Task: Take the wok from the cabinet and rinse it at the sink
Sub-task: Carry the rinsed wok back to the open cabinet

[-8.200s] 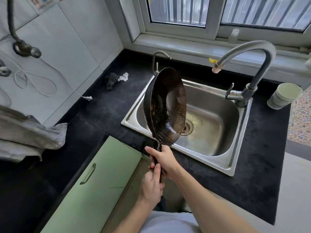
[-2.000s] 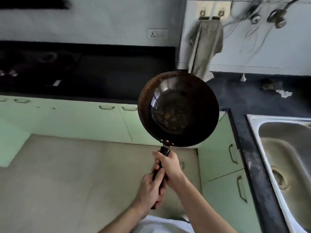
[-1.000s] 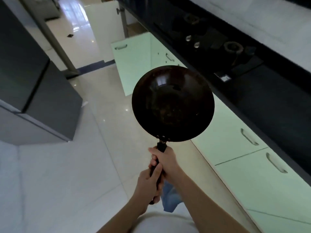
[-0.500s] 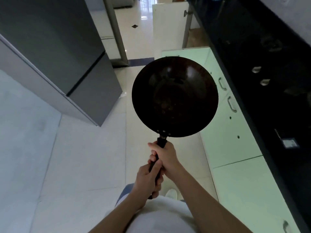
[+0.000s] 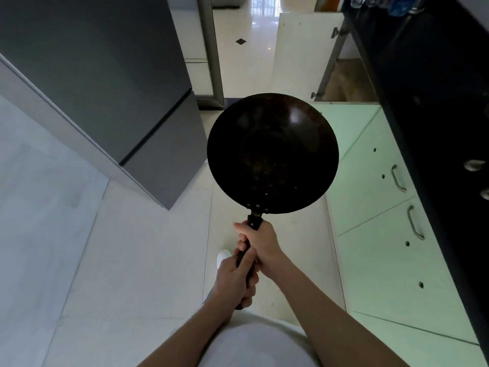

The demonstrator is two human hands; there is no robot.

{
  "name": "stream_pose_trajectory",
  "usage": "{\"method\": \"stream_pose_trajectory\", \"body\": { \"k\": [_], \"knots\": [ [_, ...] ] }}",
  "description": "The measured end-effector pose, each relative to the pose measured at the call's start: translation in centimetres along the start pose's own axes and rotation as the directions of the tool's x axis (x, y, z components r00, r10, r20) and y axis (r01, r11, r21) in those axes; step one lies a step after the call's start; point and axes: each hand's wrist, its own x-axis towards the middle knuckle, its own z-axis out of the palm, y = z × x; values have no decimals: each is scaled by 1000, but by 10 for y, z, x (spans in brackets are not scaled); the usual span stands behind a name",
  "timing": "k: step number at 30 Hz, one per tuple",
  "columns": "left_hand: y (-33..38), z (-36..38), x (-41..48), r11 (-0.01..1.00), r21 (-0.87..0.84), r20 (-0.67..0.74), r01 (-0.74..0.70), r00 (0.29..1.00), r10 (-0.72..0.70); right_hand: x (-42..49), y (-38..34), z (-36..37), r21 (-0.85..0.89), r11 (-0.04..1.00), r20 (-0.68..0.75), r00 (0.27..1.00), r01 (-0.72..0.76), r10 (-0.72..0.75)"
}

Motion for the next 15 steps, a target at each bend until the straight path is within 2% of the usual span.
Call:
{"method": "stream_pose_trajectory", "body": {
  "k": [8,15],
  "knots": [
    [111,-72,102,1000,21,49,-15,999,14,113,-80,85,25,999,-19,1000,23,-22],
    [165,-105,166,999,28,64,-36,997,35,182,-121,124,24,1000,-49,999,8,-6]
  ]
}}
